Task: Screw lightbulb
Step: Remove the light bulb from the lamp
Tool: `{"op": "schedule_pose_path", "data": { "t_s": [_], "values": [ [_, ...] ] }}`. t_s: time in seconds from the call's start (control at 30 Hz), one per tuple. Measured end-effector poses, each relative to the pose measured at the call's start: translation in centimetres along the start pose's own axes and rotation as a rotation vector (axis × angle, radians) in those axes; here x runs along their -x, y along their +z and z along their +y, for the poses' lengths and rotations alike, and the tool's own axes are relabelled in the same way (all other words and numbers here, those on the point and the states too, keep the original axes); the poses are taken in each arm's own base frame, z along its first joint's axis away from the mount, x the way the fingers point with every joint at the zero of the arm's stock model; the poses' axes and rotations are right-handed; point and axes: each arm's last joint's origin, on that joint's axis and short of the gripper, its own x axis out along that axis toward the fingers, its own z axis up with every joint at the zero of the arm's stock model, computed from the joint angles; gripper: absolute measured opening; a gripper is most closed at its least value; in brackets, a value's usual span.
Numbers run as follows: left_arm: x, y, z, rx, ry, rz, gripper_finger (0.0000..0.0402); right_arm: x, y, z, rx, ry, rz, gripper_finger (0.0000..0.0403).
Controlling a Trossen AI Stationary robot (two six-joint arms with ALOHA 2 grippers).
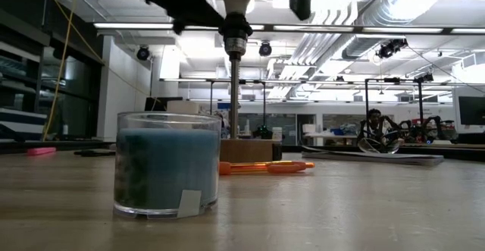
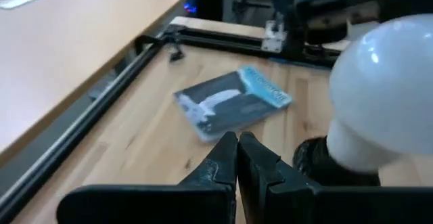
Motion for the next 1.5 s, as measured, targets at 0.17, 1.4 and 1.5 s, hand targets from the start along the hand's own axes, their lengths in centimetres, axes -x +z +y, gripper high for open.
{"op": "schedule_pose_path", "data": {
  "t_s": [0.17, 1.4, 1.5],
  "values": [
    [-2.4, 0.1, -0.5, 0.054, -0.044, -0.08, 0.0, -2.0, -0.7, 0.6, -0.028, 0.06, -0.043, 0.0],
    [7.5, 0.8, 0.2, 0.061, 0.133, -0.033, 0.0, 3.3, 0.6, 0.5, -0.005, -0.095, -0.016, 0.0],
    [4.7, 1.1, 0.1, 0.07, 0.086, -0.057, 0.0, 0.6, -0.3, 1.1, -0.003, -0.036, -0.035, 0.0]
  ]
}}
